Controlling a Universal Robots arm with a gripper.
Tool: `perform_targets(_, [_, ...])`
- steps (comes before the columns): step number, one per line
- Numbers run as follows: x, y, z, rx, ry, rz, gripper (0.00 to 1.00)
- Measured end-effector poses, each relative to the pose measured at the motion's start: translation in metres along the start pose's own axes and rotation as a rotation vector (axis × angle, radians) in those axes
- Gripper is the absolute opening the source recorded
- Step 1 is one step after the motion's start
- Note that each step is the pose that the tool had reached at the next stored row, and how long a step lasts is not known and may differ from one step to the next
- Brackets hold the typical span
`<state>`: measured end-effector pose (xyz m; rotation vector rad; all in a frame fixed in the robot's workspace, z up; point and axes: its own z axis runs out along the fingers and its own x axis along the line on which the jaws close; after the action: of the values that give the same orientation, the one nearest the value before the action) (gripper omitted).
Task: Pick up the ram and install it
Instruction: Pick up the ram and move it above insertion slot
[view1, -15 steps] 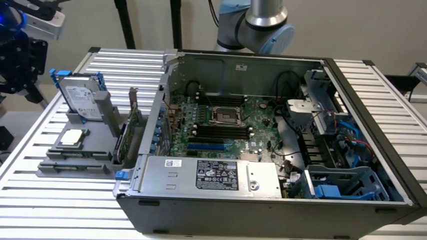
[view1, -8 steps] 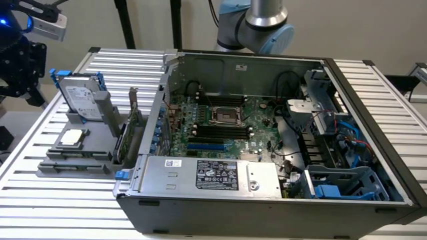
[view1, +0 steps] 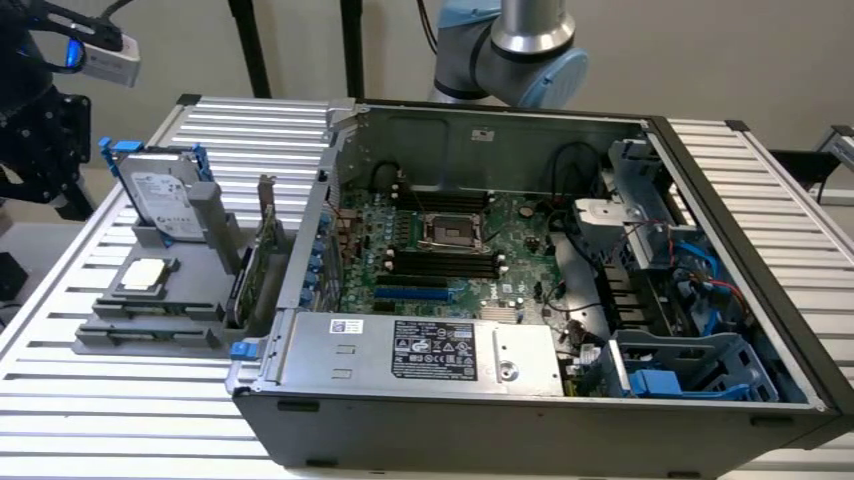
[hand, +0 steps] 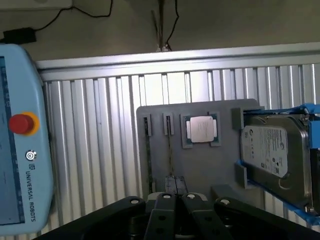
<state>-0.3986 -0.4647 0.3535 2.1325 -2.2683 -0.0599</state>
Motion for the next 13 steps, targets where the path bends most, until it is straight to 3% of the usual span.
perform_targets(5, [0.000, -0.0046, 0.0042, 0.0008, 0.0151, -0.033, 0.11])
perform_targets(10, [0.005, -0.0139, 0.0101, 0.0007, 0.0177, -0.038, 0.11])
perform_targets(13, [0.012, -0.0153, 0.0154, 0.0008, 0.0175, -0.038, 0.11])
